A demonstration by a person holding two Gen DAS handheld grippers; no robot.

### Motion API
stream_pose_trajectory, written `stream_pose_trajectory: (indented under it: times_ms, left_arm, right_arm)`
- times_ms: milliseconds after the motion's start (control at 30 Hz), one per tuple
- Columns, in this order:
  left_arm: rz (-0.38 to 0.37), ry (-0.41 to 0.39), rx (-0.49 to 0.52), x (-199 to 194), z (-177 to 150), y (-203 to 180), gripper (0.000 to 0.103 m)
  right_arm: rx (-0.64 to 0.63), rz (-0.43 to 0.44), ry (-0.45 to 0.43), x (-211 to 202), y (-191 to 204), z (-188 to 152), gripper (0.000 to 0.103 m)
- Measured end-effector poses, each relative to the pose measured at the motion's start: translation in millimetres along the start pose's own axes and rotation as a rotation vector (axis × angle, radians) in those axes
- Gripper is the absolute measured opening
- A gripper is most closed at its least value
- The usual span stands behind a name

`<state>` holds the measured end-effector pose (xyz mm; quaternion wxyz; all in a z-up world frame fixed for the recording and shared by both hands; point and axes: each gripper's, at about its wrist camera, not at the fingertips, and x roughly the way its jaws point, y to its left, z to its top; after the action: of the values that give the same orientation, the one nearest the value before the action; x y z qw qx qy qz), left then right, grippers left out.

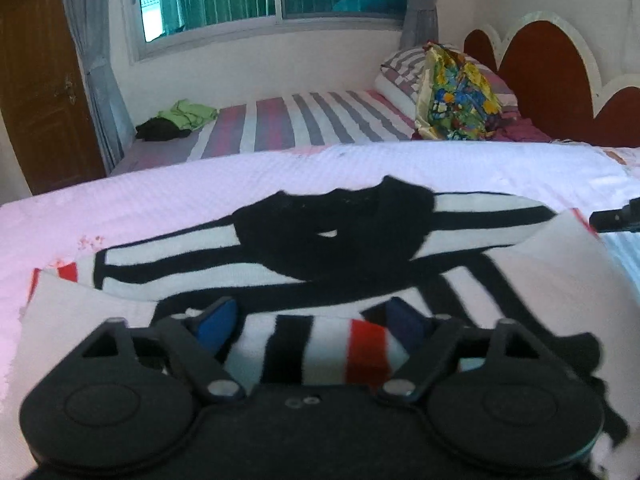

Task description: Fold small clothes

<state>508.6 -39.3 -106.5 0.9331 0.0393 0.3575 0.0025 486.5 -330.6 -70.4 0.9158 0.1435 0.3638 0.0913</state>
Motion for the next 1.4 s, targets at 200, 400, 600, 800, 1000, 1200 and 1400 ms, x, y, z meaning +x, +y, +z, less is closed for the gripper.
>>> stream_pose_trajectory:
  times_ms: [200, 400, 600, 800, 1000, 1200, 1400]
  left_arm:
    - [-0.051, -0.011, 0.071, -39, -36, -35, 0.089]
    - [-0.014, -0.047, 0.024, -61, -49, -29, 0.085]
    - [-0.015, 0.020, -0.031, -54, -44, -17, 0.087]
    - [-0.008, 0.023, 0.037, -56, -57, -20, 0.101]
    - [-0.047, -0.004, 0.034, -51, -61, -14, 0.102]
    - [-0.069, 0.010, 0.055, -52, -59, -10, 0.102]
    - [-0.110, 0.001, 0.077, -85, -62, 0, 0.096]
  right_arm:
    - [-0.115, 0.138, 0.046, -58, 23, -59, 0.000]
    - [-0.087, 0.114, 0.035, -78, 26, -71, 0.000]
    - [-0.088, 0.120, 0.100, -70, 41, -99, 0.000]
    - [-0.159, 0.062, 0.065, -71, 66, -97, 0.069]
    - [-0.173, -0.009, 0.054, -56, 78, -111, 0.074]
    - [-0.186, -0.075, 0.061, -52, 88, -113, 0.074]
    - [-0.189, -0.070, -0.003, -105, 105, -112, 0.074]
